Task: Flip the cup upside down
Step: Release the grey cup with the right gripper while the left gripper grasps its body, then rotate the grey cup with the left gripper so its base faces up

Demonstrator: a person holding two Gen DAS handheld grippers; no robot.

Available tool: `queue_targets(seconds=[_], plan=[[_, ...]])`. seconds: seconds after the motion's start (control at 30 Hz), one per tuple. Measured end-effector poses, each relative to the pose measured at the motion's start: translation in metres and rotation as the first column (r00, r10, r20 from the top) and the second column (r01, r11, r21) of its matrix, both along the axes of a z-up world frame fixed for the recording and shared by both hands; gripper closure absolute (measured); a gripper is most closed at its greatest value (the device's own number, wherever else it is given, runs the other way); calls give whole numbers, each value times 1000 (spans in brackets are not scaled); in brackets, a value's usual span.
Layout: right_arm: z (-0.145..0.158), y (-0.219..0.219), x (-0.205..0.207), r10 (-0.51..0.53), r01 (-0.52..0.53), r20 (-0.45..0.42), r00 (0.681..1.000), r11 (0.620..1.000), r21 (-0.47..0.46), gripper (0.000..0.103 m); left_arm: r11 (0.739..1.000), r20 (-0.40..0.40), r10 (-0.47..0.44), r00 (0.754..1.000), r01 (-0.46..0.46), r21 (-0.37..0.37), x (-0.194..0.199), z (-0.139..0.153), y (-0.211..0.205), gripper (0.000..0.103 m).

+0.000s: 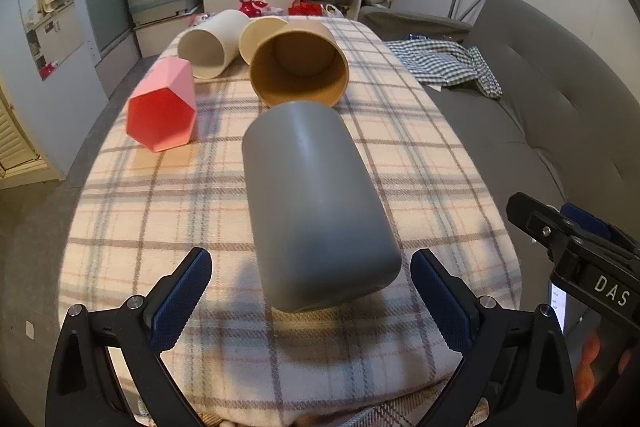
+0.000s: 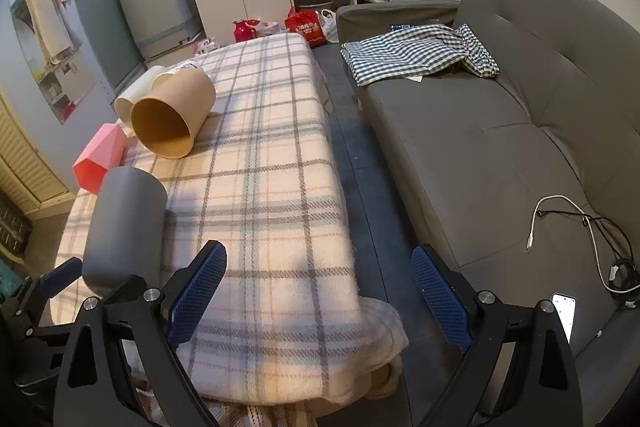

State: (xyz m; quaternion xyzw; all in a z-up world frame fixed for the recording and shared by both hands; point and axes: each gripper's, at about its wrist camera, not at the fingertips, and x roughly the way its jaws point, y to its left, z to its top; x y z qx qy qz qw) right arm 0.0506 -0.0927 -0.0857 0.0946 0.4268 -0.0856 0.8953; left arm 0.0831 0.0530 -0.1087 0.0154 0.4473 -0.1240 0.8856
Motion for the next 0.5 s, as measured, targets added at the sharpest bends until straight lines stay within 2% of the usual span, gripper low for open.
queue_targets(seconds=[0.03,0.1,0.27,0.5], plan=[[-1,1,1,-5,5,-3,1000,1000,-7,9,1000,-6,-11,1000,11,-10,1,-1,0,14],[-2,2,2,-7,6,-7,1000,1000,-14,9,999,-31,-31,999,30,-29,4,-3,0,26],[1,5,3,1,-1,1,1000,1000,-20,9,999,-41,-43,998,42,-18,4,1,1,27],[10,7,-1,2,-1,25,1000,1000,-26,9,993,16,-85,996,83,82,5,27,7,27]])
